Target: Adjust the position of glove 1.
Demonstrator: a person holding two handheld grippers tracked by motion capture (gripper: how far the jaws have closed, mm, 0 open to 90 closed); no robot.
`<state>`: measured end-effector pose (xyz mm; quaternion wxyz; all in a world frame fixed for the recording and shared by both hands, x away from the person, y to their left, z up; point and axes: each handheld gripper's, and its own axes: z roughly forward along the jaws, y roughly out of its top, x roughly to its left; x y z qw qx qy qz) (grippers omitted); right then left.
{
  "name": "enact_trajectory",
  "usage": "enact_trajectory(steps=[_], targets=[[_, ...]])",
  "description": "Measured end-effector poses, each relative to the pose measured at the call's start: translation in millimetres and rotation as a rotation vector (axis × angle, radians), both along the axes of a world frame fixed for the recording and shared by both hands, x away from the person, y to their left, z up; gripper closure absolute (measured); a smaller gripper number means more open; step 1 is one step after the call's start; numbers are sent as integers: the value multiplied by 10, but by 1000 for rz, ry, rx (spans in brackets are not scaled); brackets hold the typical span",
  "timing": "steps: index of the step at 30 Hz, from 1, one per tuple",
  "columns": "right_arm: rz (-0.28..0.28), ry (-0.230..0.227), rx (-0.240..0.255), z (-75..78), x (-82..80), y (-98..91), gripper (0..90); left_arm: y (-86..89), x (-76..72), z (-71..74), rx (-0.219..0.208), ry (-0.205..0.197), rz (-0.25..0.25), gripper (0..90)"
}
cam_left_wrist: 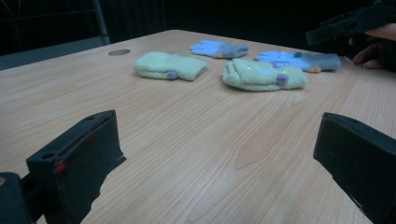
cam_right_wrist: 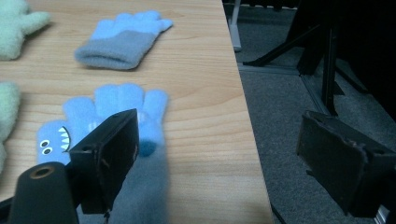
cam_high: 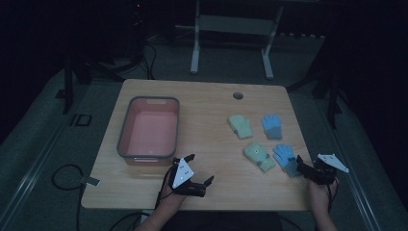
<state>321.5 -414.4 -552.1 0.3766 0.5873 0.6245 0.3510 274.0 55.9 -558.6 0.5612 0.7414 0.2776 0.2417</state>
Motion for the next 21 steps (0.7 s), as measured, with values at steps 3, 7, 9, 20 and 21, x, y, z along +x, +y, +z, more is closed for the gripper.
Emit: enact_trajectory(steps=[3,7,9,20,21], targets=[[1,-1,-9,-1,-7,6,132,-9,-2,0,6,-3,-6,5],[6,8,-22,-2,-10,23,131,-10,-1,0,6,-2,-9,5],[8,9,-21,-2,-12,23,131,-10,0,0,6,-1,-9,5],[31,22,-30,24,-23,47,124,-15,-5,1,14,-5,-12,5],[31,18,-33,43,-31,53,123,-14,-4,1,13,-4,-12,5]])
